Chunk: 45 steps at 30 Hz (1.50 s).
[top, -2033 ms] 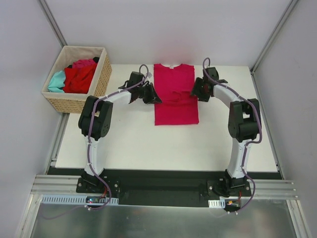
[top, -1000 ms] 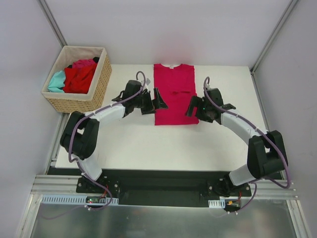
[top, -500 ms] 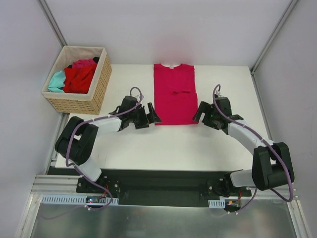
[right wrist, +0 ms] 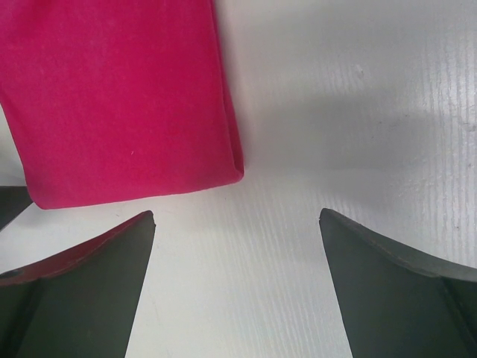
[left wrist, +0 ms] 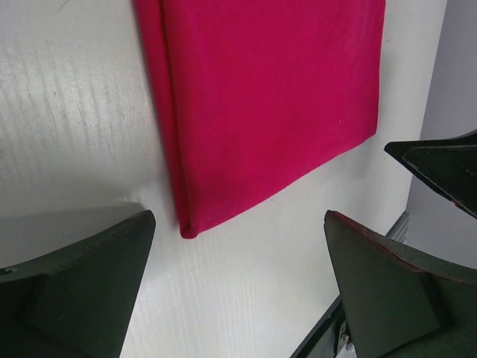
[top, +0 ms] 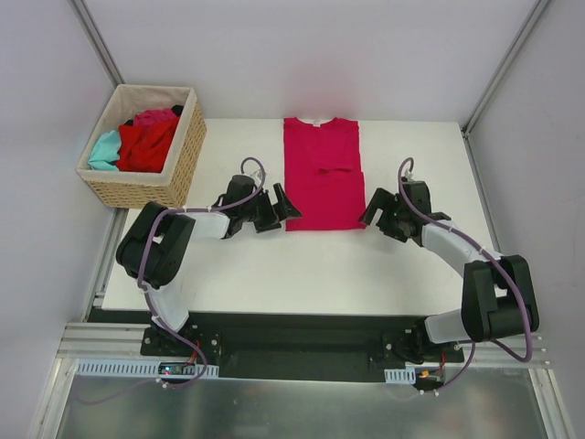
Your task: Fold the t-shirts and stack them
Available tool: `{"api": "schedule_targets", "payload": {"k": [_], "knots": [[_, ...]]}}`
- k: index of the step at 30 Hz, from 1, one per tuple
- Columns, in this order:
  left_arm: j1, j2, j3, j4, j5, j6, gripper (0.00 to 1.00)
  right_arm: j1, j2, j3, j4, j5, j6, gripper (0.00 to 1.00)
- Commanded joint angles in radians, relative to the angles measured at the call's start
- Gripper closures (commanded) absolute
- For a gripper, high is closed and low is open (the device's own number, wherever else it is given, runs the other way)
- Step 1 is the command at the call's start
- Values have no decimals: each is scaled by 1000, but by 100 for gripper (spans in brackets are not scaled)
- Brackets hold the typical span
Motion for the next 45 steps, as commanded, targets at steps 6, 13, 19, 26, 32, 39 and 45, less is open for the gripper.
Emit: {"api": "schedule_targets", "payload": {"k": [6,13,19,26,32,39,45], "knots": [[10,84,-44,97,39,-45,7,-11,15,12,9,-13,8,3],[10,104,-118,160,55,-68,37,-13,39,14,5,-19,14,3],[10,119,-134,175,55,-67,56,-13,38,15,5,-16,14,2],[11,143,-114,177,56,-62,61,-13,46,18,4,-16,13,2],[11,182,-61,162,72,-52,71,-13,50,17,4,-22,11,2],[13,219,27,116,82,-22,95,-13,52,12,-1,-23,8,2],[13,206,18,108,87,-15,100,-11,67,17,2,-7,20,2]]}}
